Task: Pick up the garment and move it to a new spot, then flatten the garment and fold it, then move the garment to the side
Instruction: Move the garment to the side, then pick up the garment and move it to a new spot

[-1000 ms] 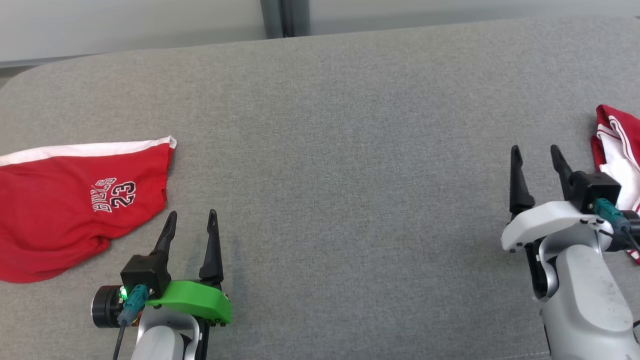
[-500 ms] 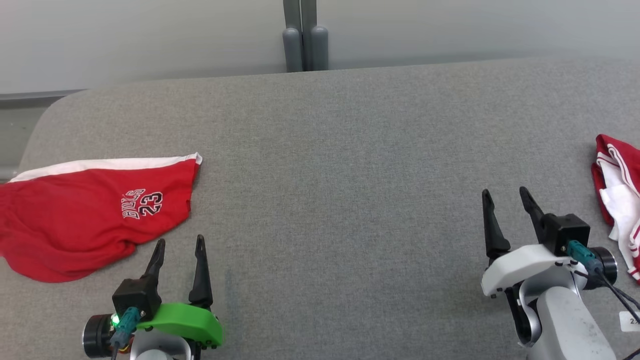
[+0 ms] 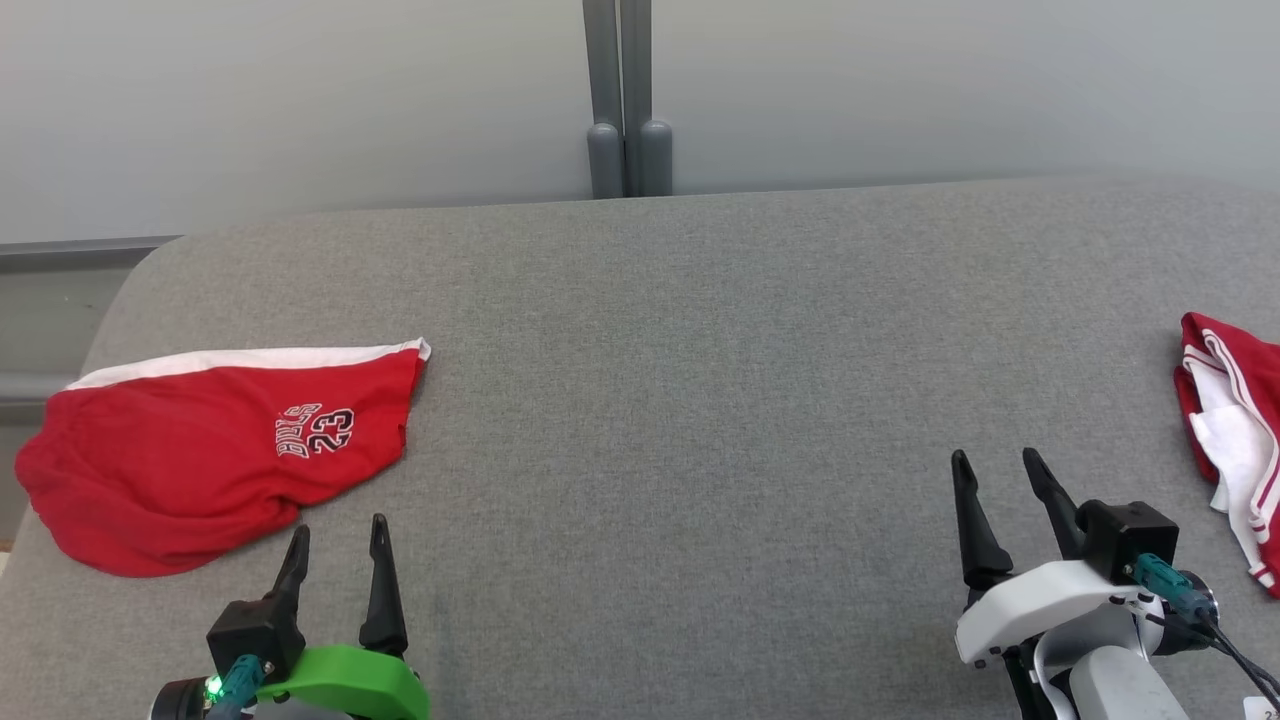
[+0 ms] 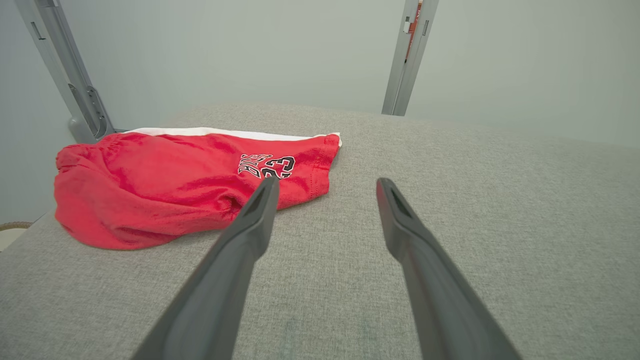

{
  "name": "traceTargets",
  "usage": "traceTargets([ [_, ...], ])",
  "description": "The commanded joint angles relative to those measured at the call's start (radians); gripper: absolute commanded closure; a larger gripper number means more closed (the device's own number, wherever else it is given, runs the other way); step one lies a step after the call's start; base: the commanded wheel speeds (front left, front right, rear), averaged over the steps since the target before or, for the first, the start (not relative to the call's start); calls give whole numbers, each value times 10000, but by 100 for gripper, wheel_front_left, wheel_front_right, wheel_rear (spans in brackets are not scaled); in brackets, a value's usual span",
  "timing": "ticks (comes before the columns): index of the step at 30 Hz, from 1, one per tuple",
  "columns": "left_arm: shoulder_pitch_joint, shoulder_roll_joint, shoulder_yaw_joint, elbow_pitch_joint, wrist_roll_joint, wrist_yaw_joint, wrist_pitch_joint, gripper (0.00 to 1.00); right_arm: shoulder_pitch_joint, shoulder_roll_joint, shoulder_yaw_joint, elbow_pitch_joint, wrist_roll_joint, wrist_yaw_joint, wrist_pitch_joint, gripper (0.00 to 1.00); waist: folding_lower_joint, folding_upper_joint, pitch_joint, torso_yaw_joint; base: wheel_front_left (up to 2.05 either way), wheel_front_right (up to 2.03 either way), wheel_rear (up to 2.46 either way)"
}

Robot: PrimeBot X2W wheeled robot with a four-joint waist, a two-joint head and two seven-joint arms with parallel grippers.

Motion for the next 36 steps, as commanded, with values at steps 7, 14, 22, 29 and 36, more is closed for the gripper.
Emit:
traceTargets([
  [7, -25, 47, 11, -50, 19, 17, 6, 0, 89, -15, 99, -44, 175, -15, -22, 0, 0, 0, 61, 194, 0, 0, 0],
  [14, -187, 47, -27, -77, -126, 127, 6, 0, -64, -14, 68, -56, 189, -15, -22, 0, 0, 0, 249, 1101, 0, 0, 0],
  [22, -65, 44, 400, -114, -236, 257, 6, 0, -385, -12, 463, -8, 198, -15, -23, 0, 0, 0, 499, 2374, 0, 0, 0],
  [29, 71, 42, 971, -171, -250, 286, 6, 0, -601, -21, 913, 61, 299, -15, -22, 0, 0, 0, 611, 3327, 0, 0, 0],
  [36, 147, 41, 1160, -164, -509, 396, 6, 0, -686, -26, 1289, 132, 212, -15, -23, 0, 0, 0, 652, 4068, 0, 0, 0],
])
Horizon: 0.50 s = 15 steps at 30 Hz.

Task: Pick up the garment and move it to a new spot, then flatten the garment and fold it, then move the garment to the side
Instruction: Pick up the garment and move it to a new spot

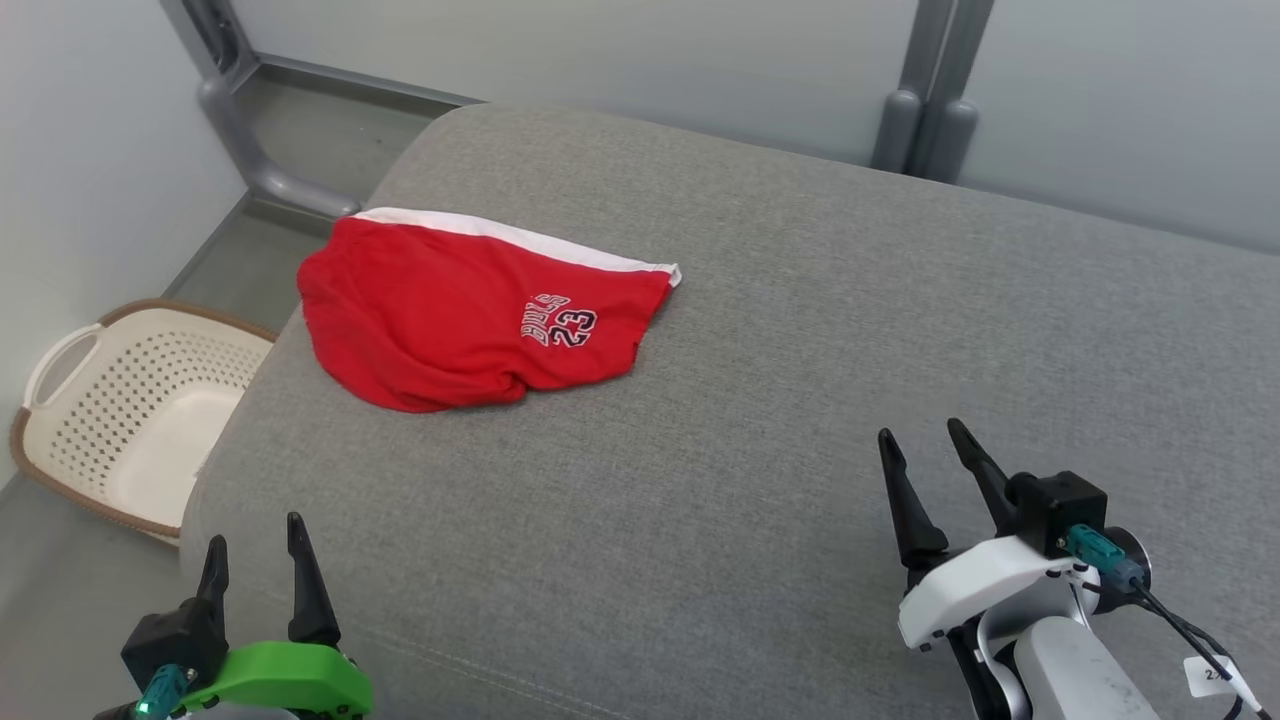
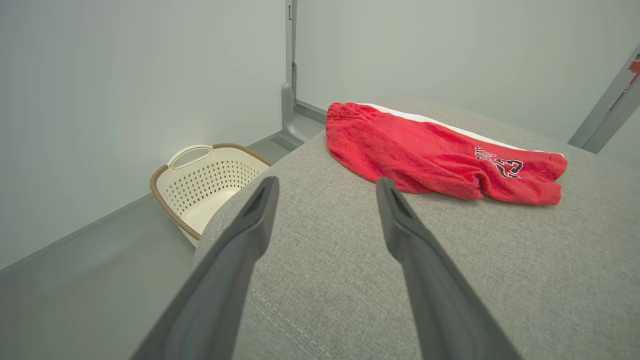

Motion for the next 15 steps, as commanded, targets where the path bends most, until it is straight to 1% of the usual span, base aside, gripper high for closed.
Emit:
traceTargets([
  [1, 173, 37, -2, -20, -139, 60, 6, 0, -79, -40, 35, 25, -3, -15, -22, 0, 0, 0, 76, 524, 0, 0, 0],
  [9, 241, 37, 38, -19, -219, 106, 6, 0, -116, -41, 320, 115, 46, -15, -22, 0, 0, 0, 97, 1165, 0, 0, 0],
  [15, 283, 37, 130, -48, -275, 178, 6, 0, -210, -41, 449, 179, 82, -15, -22, 0, 0, 0, 120, 1296, 0, 0, 0],
])
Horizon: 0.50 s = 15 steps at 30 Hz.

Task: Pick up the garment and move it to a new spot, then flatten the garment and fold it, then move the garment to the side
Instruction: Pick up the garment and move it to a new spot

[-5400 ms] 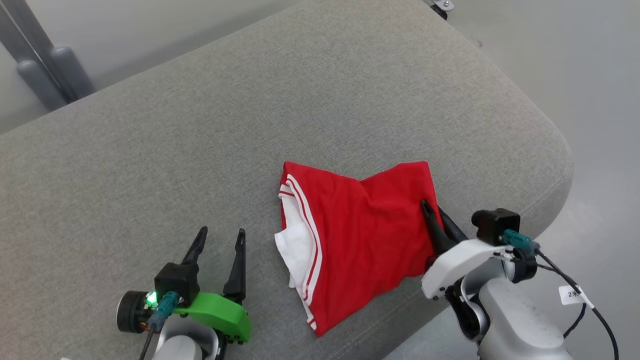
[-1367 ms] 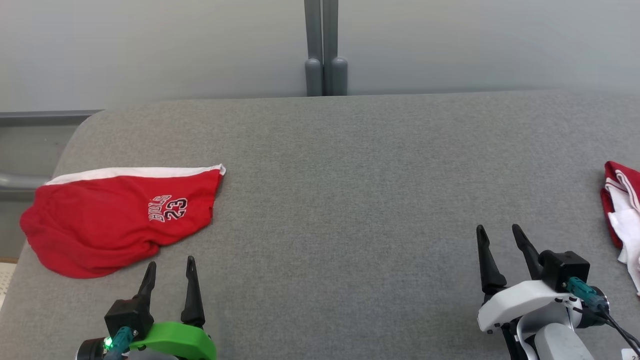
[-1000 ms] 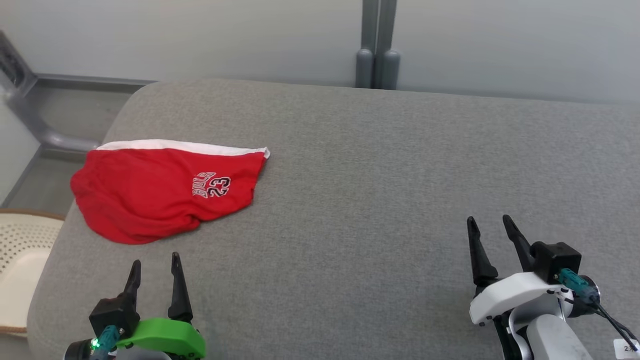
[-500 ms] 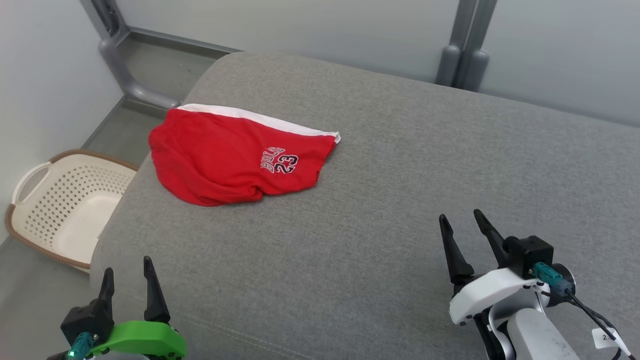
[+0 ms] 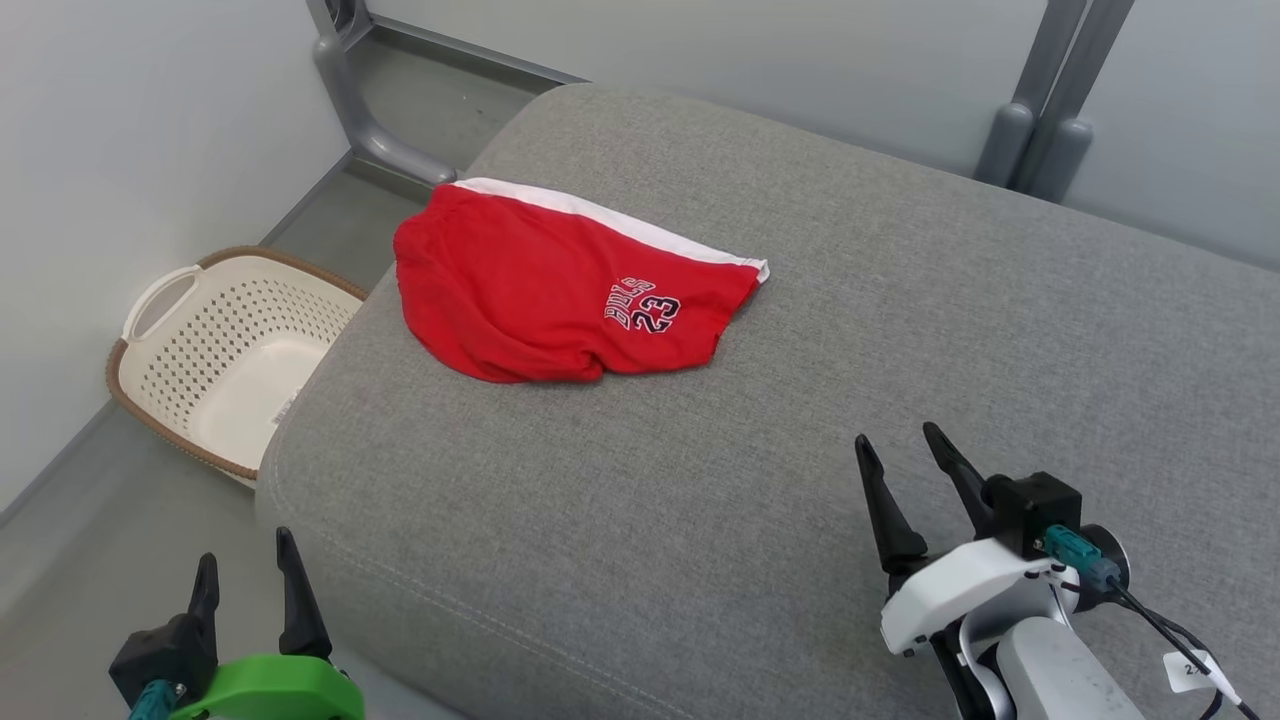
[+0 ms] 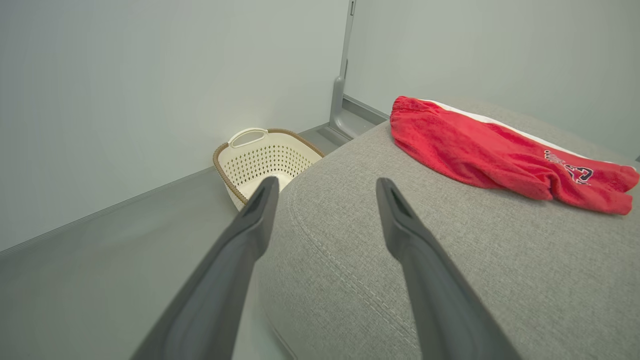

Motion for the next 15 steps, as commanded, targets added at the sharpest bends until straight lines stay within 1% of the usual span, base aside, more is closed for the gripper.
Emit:
traceTargets([
  [1, 80, 39, 52, -25, -10, 77, 6, 0, -124, -39, 32, 26, 33, -15, -22, 0, 0, 0, 29, 6, 0, 0, 0],
  [7, -71, 39, 139, 36, -88, 102, 6, 0, -244, -39, 134, 37, 22, -15, -22, 0, 0, 0, 168, -195, 0, 0, 0],
  [15, -505, 37, 169, 233, -291, -15, 6, 0, -500, -38, 223, -10, -118, -15, -22, 0, 0, 0, 655, -785, 0, 0, 0],
])
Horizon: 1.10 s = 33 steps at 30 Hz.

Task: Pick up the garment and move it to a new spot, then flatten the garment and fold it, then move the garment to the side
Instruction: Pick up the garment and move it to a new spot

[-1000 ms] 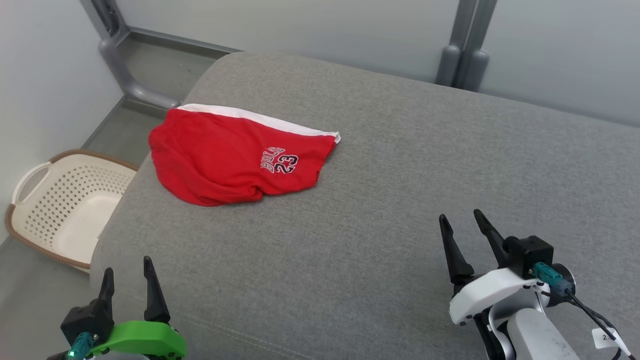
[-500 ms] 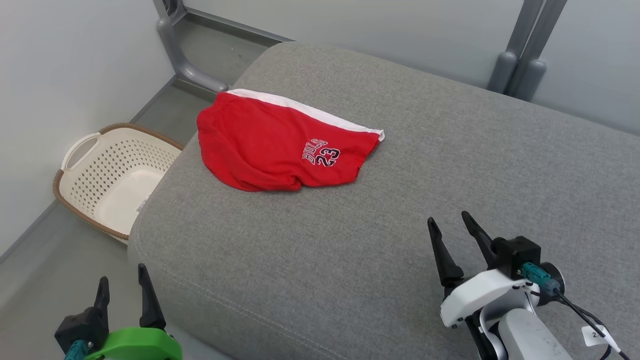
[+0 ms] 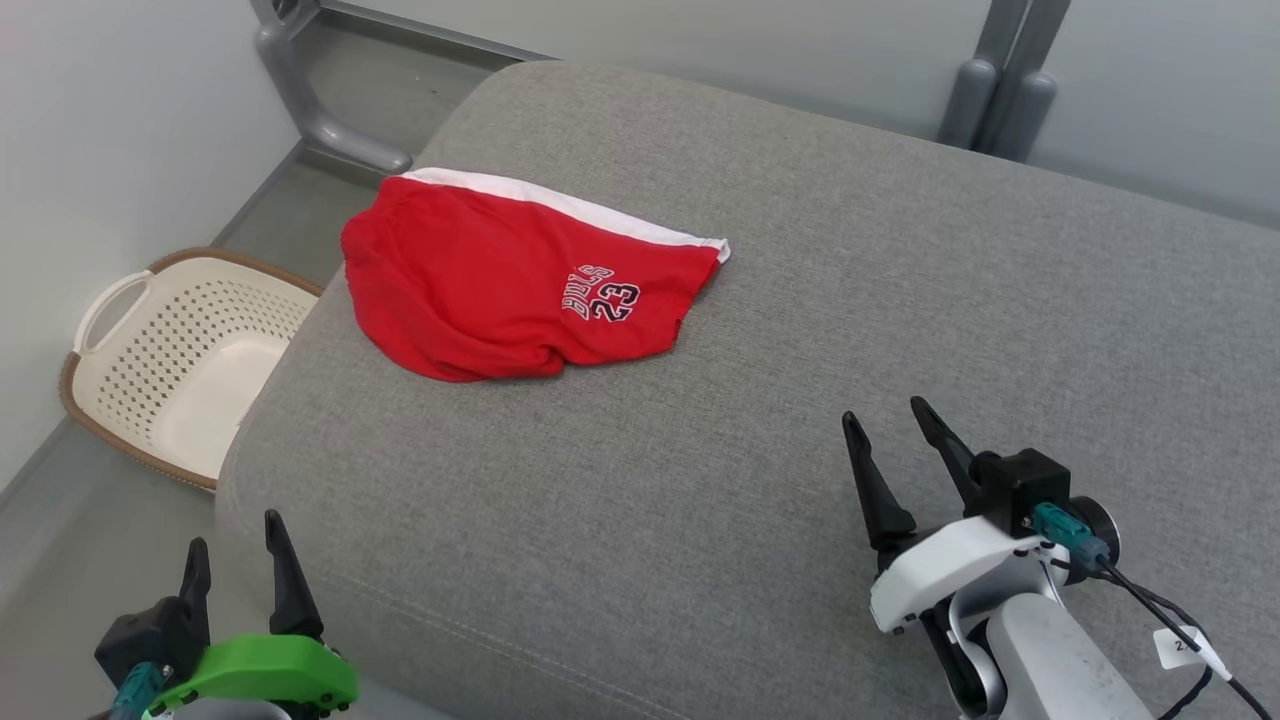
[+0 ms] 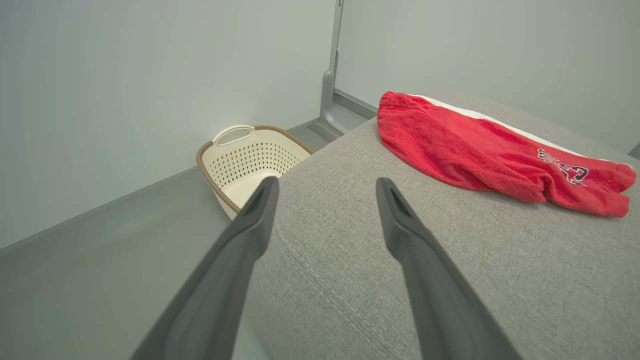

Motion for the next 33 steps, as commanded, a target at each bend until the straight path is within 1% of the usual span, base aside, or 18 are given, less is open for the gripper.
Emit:
traceTargets([
  [1, -236, 35, 3, 39, -119, -27, 6, 0, -146, -37, 13, -41, -47, -15, -22, 0, 0, -1, 295, -307, 0, 0, 0],
  [4, -457, 35, -67, 106, -287, -111, 6, 0, -247, -37, 8, -163, 46, -15, -22, 0, 0, -1, 518, -575, 0, 0, 0],
  [9, -809, 37, -131, 185, -378, -60, 6, 0, -428, -37, 115, -435, 10, -15, -22, 0, 0, -1, 828, -1014, 0, 0, 0],
  [16, -1445, 38, 158, 562, -492, -60, 6, 0, -750, -37, 362, -816, -103, -15, -22, 0, 0, -1, 1358, -1742, 0, 0, 0],
  [25, -2670, 38, 798, 1579, -345, -437, 6, 0, -1077, -36, 611, -1235, -2, -15, -22, 0, 0, -1, 1941, -2462, 0, 0, 0],
  [33, -3706, 61, 1739, 2654, 298, -852, 6, 0, -1238, -51, 687, -1433, -62, -15, -22, 0, 0, -1, 2291, -2865, 0, 0, 0],
])
